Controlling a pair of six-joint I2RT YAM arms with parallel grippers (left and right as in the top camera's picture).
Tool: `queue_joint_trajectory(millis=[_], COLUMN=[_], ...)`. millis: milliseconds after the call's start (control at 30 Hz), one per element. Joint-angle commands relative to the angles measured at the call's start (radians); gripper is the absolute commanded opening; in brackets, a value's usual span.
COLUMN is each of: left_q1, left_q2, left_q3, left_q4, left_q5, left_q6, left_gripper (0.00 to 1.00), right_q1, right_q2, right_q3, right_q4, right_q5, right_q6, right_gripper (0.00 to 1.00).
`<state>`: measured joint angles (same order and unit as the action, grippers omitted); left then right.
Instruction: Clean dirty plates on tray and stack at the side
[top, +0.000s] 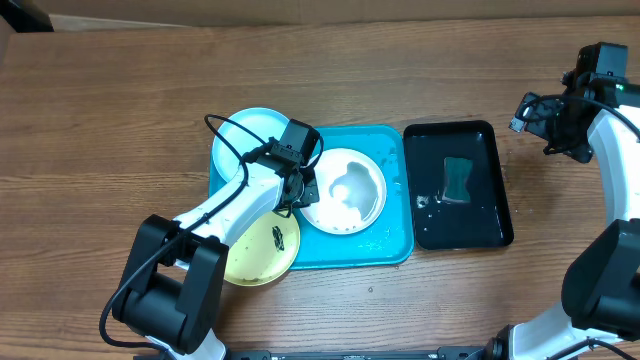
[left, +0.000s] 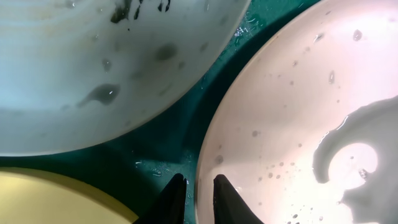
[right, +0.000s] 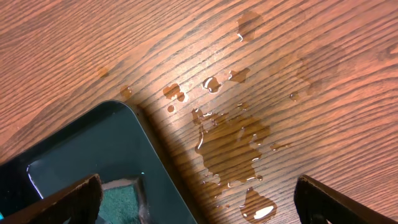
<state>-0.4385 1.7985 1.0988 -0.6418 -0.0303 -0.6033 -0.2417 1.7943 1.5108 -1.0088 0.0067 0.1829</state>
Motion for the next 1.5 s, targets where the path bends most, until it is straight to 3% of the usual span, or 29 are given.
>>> queue_joint_trajectory(millis=[0,133,600,667,800,1267,1467], left_q1=[-0.009,-0.01,-0.01,-0.01,-0.008,0.031,-0.001], left_q2=[0.014,0.014,0.014,0.014,0.014,0.005,0.005], left_q3=[-0.016,-0.016,-0.025,-0.025,-0.014,0.371,0.503], left_q4=[0.006,0.008,0.015,0.017,0.014,-0.281,-0.34], left_q5=[0.005,0.005,0.005,0.009,0.024,0.018,0.032], left_q6=[0.004,0.005,0.005,0.005,0.006,0.142,0.146], left_gripper=[0.18,0.12,0.11,0.05,0.04,0.04,0.04], right_q1=[-0.003,-0.003,-0.003,-0.003,-0.003,-0.003,-0.003], right_q2=[-0.01,-0.01,-0.01,-0.01,-0.01,-0.01,-0.01], right_q3=[0.0,0.0,0.0,0.0,0.0,0.0,0.0], right_q4=[0.005,0.005,0.005,0.005,0.005,0.005,0.008], right_q5=[0.0,0.0,0.0,0.0,0.0,0.0,0.0], right_q6=[0.003,0.003,0.003,0.003,0.003,0.003,0.003], right_gripper=[1.0,1.0,1.0,1.0,1.0,1.0,1.0])
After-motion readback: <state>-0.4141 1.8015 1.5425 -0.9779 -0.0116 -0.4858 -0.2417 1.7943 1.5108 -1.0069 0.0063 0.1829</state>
